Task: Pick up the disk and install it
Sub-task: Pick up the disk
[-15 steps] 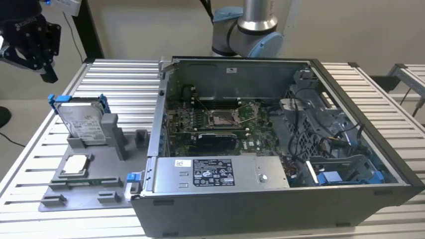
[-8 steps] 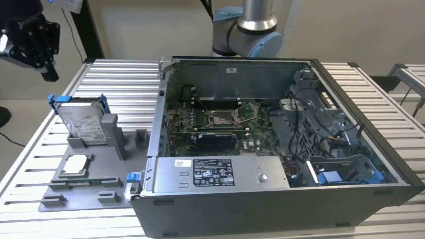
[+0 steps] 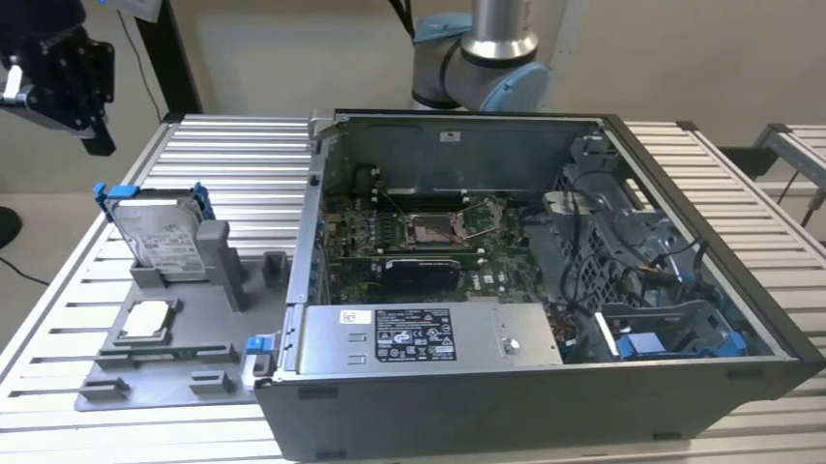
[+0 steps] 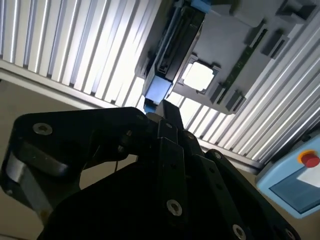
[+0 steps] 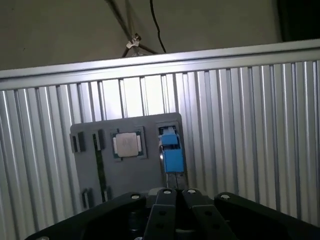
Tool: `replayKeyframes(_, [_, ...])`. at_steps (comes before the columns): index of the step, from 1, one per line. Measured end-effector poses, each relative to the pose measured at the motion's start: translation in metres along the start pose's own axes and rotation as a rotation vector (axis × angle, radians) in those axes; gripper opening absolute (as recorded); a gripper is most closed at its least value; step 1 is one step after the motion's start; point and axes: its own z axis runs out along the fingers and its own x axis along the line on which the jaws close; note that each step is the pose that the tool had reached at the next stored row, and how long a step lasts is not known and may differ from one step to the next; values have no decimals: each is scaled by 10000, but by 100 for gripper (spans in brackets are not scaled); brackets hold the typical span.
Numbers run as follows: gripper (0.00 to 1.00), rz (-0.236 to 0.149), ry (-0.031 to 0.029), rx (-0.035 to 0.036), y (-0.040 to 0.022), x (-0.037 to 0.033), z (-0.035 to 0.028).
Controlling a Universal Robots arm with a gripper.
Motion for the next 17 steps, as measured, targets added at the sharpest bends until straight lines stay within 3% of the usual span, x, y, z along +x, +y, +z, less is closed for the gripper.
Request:
replayKeyframes(12, [0, -515, 4, 3, 12, 5, 10])
replayKeyframes(17, [0, -935, 9, 3, 9, 21, 18])
